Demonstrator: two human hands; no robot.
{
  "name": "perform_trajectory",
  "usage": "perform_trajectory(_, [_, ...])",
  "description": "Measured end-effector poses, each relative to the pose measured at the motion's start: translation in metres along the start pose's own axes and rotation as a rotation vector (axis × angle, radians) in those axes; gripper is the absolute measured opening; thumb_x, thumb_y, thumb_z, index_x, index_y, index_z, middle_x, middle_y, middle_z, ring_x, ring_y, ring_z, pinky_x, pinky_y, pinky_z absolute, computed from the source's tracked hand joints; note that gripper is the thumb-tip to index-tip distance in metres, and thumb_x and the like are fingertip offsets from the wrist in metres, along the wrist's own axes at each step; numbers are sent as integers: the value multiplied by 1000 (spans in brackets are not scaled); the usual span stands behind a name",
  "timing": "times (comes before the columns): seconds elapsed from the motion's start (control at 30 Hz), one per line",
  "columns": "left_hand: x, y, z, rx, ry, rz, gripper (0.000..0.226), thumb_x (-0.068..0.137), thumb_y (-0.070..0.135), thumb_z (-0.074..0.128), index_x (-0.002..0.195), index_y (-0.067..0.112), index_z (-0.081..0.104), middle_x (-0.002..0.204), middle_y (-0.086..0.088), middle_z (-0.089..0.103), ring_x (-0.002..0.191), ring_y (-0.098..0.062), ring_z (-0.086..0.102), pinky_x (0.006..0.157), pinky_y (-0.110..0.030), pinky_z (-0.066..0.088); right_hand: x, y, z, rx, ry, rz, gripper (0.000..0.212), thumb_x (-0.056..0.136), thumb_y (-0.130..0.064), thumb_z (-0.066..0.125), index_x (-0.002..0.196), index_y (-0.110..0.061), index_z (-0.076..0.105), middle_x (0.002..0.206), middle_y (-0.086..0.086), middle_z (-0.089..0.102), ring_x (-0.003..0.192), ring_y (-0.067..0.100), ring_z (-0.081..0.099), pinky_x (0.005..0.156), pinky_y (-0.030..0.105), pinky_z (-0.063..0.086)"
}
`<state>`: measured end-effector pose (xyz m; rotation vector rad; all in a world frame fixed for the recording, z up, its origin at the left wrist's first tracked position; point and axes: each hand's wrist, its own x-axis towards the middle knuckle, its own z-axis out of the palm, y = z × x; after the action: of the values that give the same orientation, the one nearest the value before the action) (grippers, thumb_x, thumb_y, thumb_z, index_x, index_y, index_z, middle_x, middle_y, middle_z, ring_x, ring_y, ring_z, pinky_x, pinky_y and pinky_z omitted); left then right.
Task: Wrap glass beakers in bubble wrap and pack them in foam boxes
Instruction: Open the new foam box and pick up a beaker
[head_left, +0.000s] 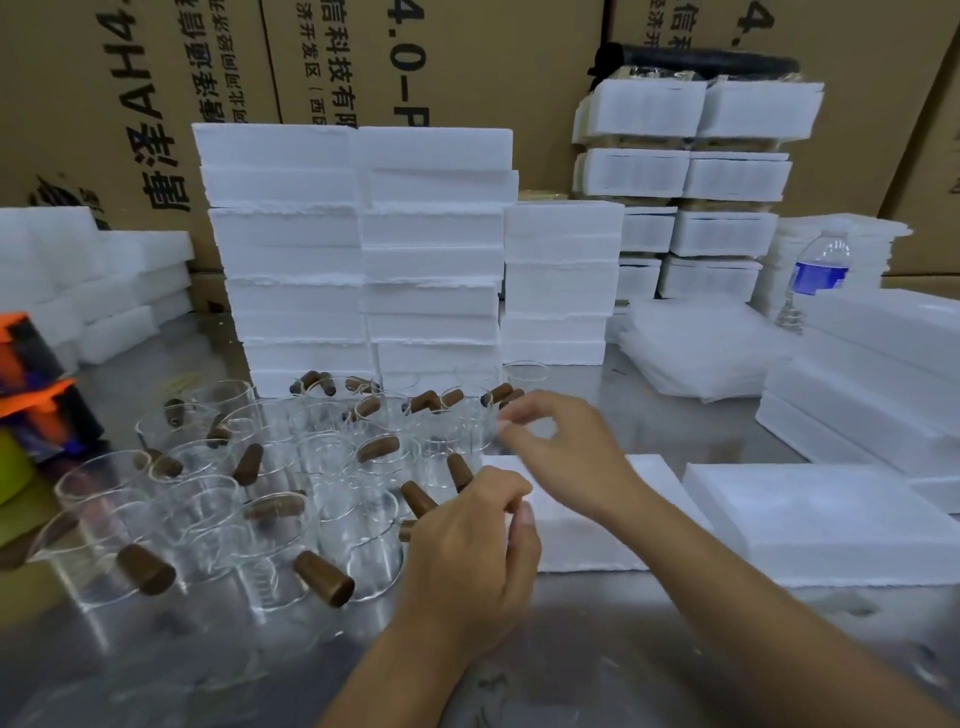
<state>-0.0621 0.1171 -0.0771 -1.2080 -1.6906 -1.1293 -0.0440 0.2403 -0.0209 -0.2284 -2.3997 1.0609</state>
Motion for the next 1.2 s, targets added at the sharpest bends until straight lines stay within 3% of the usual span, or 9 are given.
perform_trajectory(0.13, [-2,-2,-3,-70,110,-166,12,86,18,44,97,22,44,62,0,56,52,-13,49,44,-24,38,18,1,35,-191,-201,-38,6,83,-26,62,87,-23,65,90,-12,66,93,9,58,90,31,45])
perform_trajectory(0.27, [-1,-1,-3,-94,120,-216,10,88,20,44,96,24,44,61,3,54,53,-11,48,44,-24,37,28,1,52,-563,-241,-58,4,86,-19,50,85,-22,50,87,-3,61,89,18,46,88,34,35])
perform_trajectory(0.47, [-1,-2,-2,-109,85,-208,10,88,21,44,96,27,44,59,6,53,51,-9,47,44,-24,38,35,2,58,-578,-234,15,16,87,-23,53,101,-15,54,91,0,67,94,21,58,96,40,30])
perform_trajectory(0.6, [-2,-2,-2,-125,88,-214,10,88,21,44,95,27,44,62,6,53,53,-10,47,46,-24,38,37,1,52,-441,-129,63,15,86,-28,58,98,-19,56,74,-12,53,92,18,58,93,38,37])
perform_trajectory(0.73, [-2,-3,-1,-114,85,-234,10,88,21,43,95,28,44,66,18,44,53,-6,43,47,-18,35,37,1,48,-384,12,51,16,87,-25,60,95,-13,64,91,-2,68,94,19,61,90,40,44])
perform_trajectory(0.97, [-4,-4,0,-131,99,-288,9,86,23,41,94,28,43,68,18,46,55,-10,47,49,-27,39,36,-2,36,-214,273,-8,9,88,-27,62,88,-18,65,79,-13,65,85,13,63,89,35,44])
perform_trajectory(1.03, [-4,-5,0,-154,100,-314,8,86,25,40,93,29,43,65,17,46,55,-11,48,48,-26,38,35,-3,21,-47,331,16,8,86,-24,64,88,-16,64,74,-11,65,78,8,64,82,27,48])
perform_trajectory(1.1, [-4,-7,1,-186,99,-340,8,87,28,40,89,35,42,63,15,49,55,-13,50,48,-29,39,32,-2,2,160,356,45,5,86,-17,65,87,-12,64,68,-8,65,67,-3,63,67,9,45])
perform_trajectory(1.2, [-3,-9,2,-225,113,-354,8,87,31,40,90,38,42,65,12,51,55,-11,50,48,-34,41,22,5,-34,400,336,115,8,90,-13,61,82,-16,63,75,-8,68,65,-7,64,57,4,41])
